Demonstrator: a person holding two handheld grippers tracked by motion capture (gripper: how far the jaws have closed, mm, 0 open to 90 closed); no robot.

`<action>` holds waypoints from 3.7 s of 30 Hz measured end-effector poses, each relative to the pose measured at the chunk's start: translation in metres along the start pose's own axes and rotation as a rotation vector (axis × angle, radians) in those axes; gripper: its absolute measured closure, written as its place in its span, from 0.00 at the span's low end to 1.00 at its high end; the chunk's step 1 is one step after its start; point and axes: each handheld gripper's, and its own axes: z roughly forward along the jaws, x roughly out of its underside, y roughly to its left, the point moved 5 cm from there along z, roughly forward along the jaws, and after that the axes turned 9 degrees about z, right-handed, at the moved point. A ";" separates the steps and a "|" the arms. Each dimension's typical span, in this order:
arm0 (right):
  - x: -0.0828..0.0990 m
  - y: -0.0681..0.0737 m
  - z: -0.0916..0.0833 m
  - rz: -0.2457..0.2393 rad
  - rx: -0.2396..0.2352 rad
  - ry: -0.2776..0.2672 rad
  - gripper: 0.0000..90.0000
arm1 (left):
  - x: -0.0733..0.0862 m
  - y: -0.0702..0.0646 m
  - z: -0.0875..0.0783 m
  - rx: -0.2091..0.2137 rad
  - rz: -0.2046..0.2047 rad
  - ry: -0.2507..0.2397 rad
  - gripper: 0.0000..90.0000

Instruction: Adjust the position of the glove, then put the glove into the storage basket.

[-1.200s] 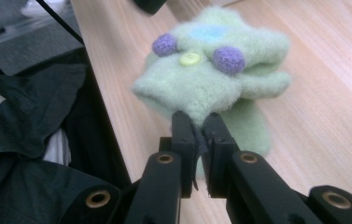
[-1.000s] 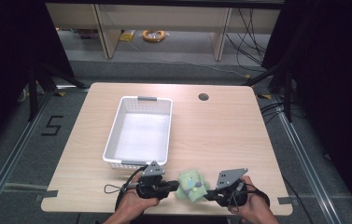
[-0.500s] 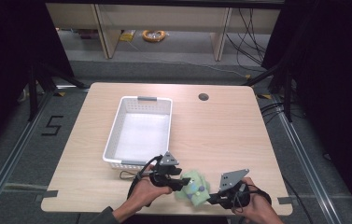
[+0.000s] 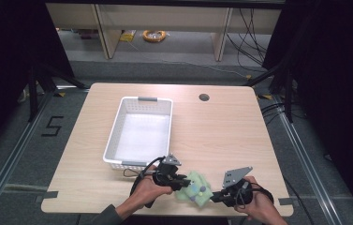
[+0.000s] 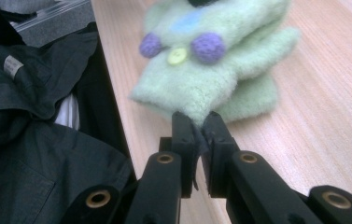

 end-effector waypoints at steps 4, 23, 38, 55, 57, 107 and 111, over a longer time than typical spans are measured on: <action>0.001 0.001 -0.002 0.055 -0.006 0.000 0.95 | 0.000 -0.003 -0.008 0.002 -0.011 -0.027 0.86; -0.030 -0.015 0.002 0.015 0.027 0.053 0.96 | 0.036 -0.030 -0.029 -0.034 -0.219 -0.164 0.84; -0.019 -0.027 0.003 0.106 0.095 0.089 0.82 | 0.039 -0.031 -0.020 -0.019 -0.220 -0.150 0.69; -0.023 -0.014 -0.006 0.368 0.092 -0.188 0.45 | 0.038 -0.010 -0.040 -0.091 -0.303 -0.170 0.46; -0.021 -0.013 -0.003 0.380 0.095 -0.171 0.45 | 0.037 -0.009 -0.036 -0.081 -0.311 -0.161 0.45; -0.011 -0.018 0.027 0.422 -0.077 -0.151 0.81 | 0.036 -0.016 -0.004 -0.005 -0.188 -0.077 0.84; -0.013 -0.015 0.023 0.408 -0.076 -0.161 0.82 | 0.034 -0.018 -0.009 0.003 -0.172 -0.080 0.85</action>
